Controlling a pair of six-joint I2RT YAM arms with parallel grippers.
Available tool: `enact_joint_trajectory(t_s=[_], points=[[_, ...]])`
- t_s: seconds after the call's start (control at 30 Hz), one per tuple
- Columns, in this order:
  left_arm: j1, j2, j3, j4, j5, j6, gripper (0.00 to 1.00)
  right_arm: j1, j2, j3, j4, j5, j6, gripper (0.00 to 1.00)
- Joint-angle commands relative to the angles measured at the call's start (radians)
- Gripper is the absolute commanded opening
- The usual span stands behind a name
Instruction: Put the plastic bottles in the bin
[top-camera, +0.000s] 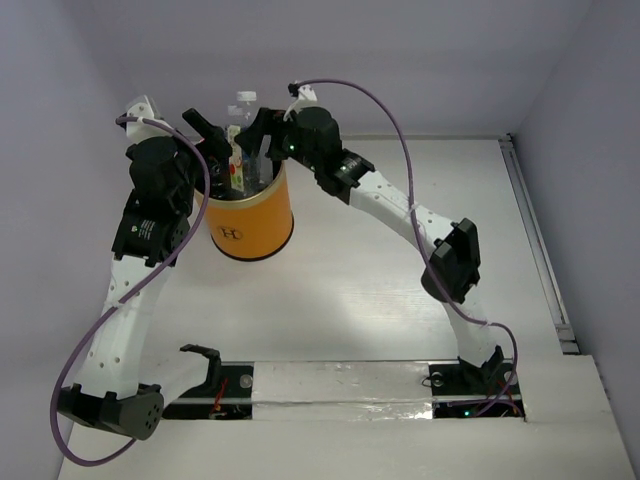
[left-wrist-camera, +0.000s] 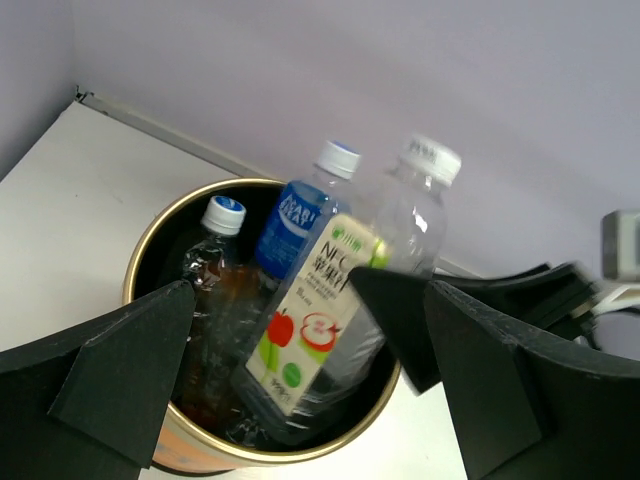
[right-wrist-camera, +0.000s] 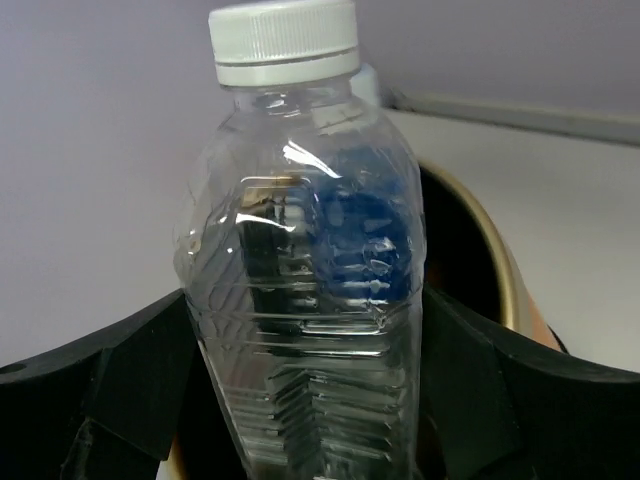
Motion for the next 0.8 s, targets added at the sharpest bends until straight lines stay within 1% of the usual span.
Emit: enact_joint_trajectory(t_s=[0.0,0.1,0.13,0.2,0.23,0.3,0.43,0.6,0.7,0.77], points=[[-0.004,-0.021,0.007,0.019,0.017,-0.003,0.99,0.020,-0.086,-0.090,0.007,0.102,-0.129,0.58],[-0.013,-0.015,0.009,0.017,0.019,0.000,0.99,0.038,-0.100,-0.117,0.004,0.112,-0.161,0.68],[-0.013,-0.014,0.007,0.019,0.022,-0.001,0.99,0.038,-0.103,-0.123,0.006,0.114,-0.170,0.76],[-0.013,-0.015,0.006,0.017,0.028,0.000,0.99,0.047,-0.099,-0.125,-0.011,0.111,-0.166,0.84],[-0.013,-0.014,0.009,0.014,0.031,0.000,0.99,0.047,-0.096,-0.116,-0.025,0.109,-0.155,0.91],[-0.013,-0.008,0.018,-0.006,0.040,-0.001,0.99,0.047,-0.100,-0.090,-0.059,0.119,-0.149,0.99],[-0.013,-0.014,0.047,-0.027,0.058,-0.012,0.99,0.047,-0.175,-0.045,-0.073,0.152,-0.159,1.00],[-0.013,-0.035,0.055,-0.018,0.091,-0.032,0.99,0.047,-0.237,0.027,-0.158,0.201,-0.190,1.00],[-0.013,-0.058,0.034,-0.017,0.101,-0.055,0.99,0.047,-0.313,-0.046,-0.145,0.214,-0.195,1.00],[-0.013,-0.081,0.008,-0.007,0.117,-0.064,0.99,0.047,-0.381,-0.137,-0.125,0.221,-0.193,1.00]])
